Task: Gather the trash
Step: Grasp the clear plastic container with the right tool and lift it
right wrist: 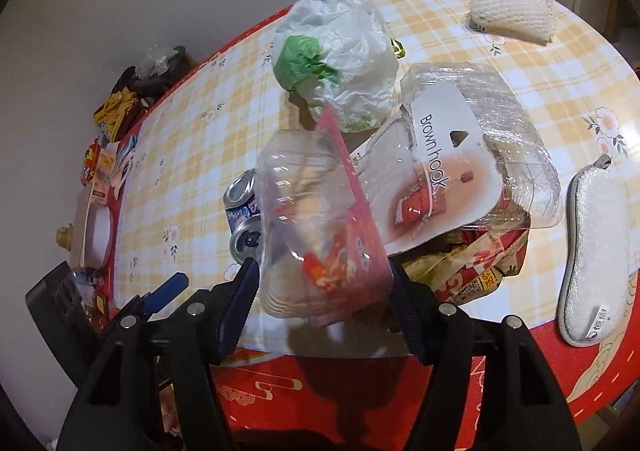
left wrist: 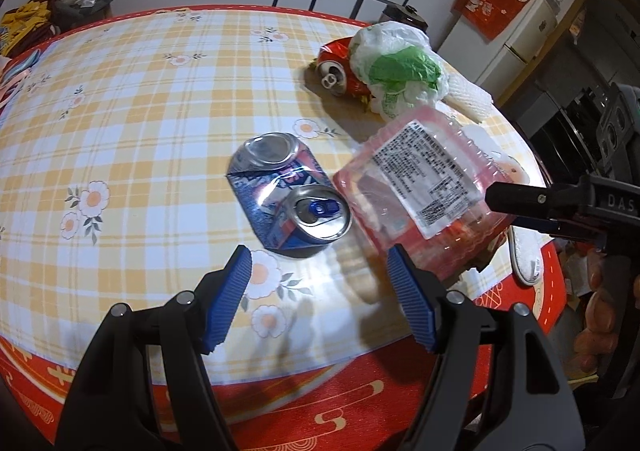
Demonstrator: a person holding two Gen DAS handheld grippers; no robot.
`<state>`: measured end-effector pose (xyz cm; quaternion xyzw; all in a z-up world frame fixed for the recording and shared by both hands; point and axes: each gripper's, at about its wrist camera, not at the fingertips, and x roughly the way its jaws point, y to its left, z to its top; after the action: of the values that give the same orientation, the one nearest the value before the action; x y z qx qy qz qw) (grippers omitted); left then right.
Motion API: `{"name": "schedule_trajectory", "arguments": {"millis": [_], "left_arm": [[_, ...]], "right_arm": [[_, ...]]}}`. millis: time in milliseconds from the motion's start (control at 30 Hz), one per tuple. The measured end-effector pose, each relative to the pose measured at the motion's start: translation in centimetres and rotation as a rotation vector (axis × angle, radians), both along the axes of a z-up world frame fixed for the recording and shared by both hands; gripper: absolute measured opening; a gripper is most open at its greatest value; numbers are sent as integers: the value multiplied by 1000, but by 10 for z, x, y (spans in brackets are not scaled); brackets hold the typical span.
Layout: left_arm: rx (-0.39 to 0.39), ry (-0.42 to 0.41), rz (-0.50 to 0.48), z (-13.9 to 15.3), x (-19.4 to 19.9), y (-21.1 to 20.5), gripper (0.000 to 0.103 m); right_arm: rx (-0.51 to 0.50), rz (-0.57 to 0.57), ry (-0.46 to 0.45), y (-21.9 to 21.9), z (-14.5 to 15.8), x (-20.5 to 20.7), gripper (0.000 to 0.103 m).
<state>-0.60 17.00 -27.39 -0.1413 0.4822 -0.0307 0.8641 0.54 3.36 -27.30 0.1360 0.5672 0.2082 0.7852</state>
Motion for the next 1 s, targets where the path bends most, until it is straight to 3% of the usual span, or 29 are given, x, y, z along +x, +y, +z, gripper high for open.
{"name": "schedule_trajectory", "arguments": {"millis": [267, 500, 633, 933, 1000], "left_arm": [[-5, 7, -33, -3, 5, -8, 71], [-6, 18, -37, -6, 0, -8, 71], [-3, 24, -24, -7, -4, -4, 71], [0, 29, 16, -8, -11, 13, 71], [0, 29, 21, -8, -11, 15, 71]], "right_arm": [[10, 62, -47, 6, 11, -9, 54], [4, 106, -42, 18, 7, -3, 55], [25, 80, -11, 21, -2, 7, 63], [50, 55, 20, 31, -14, 28, 63], [49, 69, 23, 35, -17, 31, 53]]}}
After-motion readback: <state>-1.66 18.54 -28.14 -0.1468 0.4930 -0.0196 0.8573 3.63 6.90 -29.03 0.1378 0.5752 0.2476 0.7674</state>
